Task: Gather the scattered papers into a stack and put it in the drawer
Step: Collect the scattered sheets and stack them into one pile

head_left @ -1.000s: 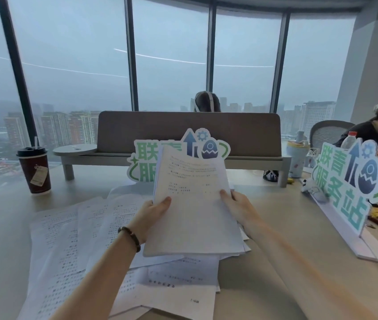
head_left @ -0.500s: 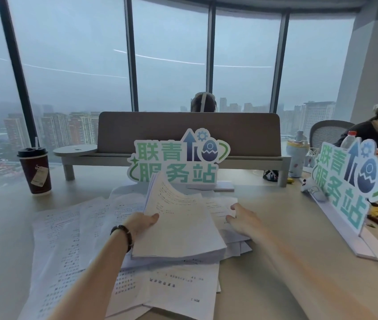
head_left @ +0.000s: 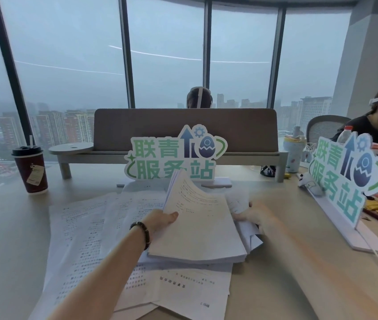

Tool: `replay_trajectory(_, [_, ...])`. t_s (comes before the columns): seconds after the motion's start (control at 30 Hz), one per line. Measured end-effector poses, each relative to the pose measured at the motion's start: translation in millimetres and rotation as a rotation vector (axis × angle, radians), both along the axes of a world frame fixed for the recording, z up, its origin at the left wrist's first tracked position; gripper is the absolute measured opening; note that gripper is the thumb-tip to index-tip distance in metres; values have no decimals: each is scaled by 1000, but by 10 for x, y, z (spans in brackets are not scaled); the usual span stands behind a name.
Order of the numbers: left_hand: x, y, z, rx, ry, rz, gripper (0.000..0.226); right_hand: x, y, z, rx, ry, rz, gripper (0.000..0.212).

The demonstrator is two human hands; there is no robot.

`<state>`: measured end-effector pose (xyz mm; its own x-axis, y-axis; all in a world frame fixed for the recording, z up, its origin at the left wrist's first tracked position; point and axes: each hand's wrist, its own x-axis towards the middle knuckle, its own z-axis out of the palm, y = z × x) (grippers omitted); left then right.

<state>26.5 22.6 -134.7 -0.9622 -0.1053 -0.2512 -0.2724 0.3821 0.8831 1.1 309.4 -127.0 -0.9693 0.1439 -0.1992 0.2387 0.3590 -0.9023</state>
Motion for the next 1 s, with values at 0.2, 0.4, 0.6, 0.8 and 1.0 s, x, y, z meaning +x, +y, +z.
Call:
replay_trajectory(0.2, [44, -240, 101, 223, 49, 28, 29, -31, 70, 19, -29, -25, -15, 25])
replay_trajectory(0.4, [49, -365, 9, 276, -4, 100, 27, -33, 126, 11, 20, 33, 8, 14])
replay_trajectory(0.6, [9, -244, -32, 239, -1, 87, 30, -73, 195, 53, 286, 83, 51, 18])
replay_trajectory(0.8, [-4, -122, -55, 155, 15, 75, 38, -107, 303, 30, 253, 44, 73, 33])
replay_trajectory(1.0, [13, -142, -66, 176, 45, 74, 36, -36, 269, 90, 68, 27, 80, 27])
